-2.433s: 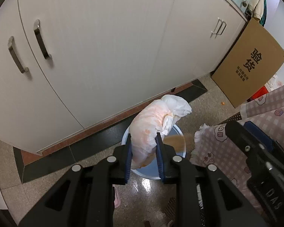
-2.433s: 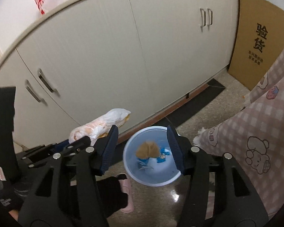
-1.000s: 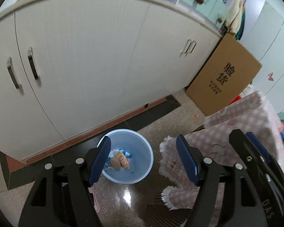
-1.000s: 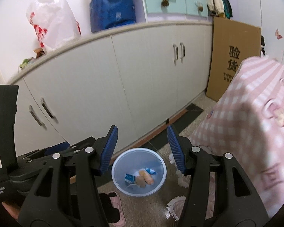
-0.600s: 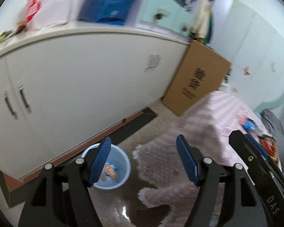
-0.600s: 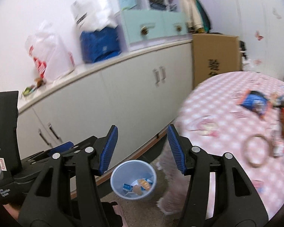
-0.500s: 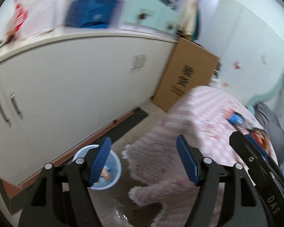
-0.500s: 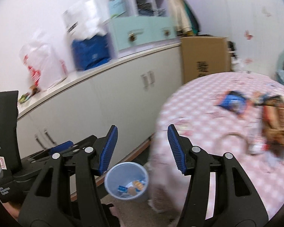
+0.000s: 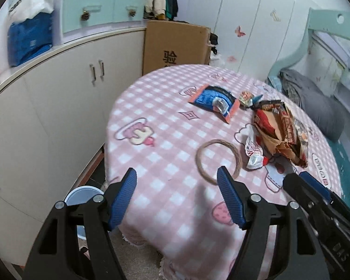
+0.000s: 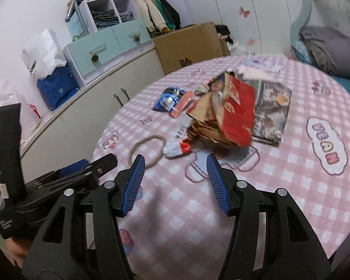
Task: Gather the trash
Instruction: 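Move both tools back over the table toward the remaining wrappers, then grasp the white-red wrapper with the right tool, then carry the white-red wrapper to the wastebasket with the right tool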
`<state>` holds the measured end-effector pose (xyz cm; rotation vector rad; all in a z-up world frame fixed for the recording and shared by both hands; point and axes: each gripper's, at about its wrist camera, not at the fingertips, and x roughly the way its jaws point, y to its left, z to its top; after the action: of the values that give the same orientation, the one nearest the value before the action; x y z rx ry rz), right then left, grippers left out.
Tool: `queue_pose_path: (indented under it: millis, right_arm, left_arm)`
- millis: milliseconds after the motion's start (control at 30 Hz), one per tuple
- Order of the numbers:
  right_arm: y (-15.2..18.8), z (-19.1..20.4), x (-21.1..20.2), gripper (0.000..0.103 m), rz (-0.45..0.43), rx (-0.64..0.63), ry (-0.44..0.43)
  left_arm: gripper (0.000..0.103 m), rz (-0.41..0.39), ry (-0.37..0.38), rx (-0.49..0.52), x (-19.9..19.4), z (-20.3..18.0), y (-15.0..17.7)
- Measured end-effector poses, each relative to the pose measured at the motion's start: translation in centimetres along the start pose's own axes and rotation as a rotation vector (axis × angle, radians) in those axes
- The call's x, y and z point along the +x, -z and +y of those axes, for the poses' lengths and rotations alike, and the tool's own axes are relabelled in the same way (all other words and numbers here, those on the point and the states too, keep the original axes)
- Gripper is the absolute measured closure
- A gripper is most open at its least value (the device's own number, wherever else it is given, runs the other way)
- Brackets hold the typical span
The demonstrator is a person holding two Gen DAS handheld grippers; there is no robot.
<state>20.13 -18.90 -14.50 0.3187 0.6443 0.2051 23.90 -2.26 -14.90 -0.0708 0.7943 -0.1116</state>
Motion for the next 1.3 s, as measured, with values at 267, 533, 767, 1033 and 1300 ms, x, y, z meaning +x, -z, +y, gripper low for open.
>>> queue_pose_path:
  millis: [267,533,767,1033,1300]
  right_arm:
    - [-1.1,-1.3,2.0,0.048,0.073,0.04,-0.042]
    - [-2.4,-0.4,4.3,0.045,0.117,0.015,-0.003]
    - [-2.7,1.6,6.7,0.043,0.168,-0.07,0.07]
    - [-3.0,3.0,8.1,0.069,0.201,-0.174,0.148]
    - [-2.4,4.8,7.7,0.078,0.191,-0.184,0.026]
  left_arm:
    - [0.054,0.061,-0.059,0.073,2.6,-1.6,-1.0]
    - [0.1,0.022,-0.078,0.122,3.0,-1.7,-1.5]
    - [0.101,-0.011,0.021,0.005,2.5,1.6,-1.5]
    - [0.101,-0.085,0.071,-0.065,0.5,4.4,-1.7]
    - [0.101,-0.149,0.115,-0.097,-2.5,5.9,-1.8]
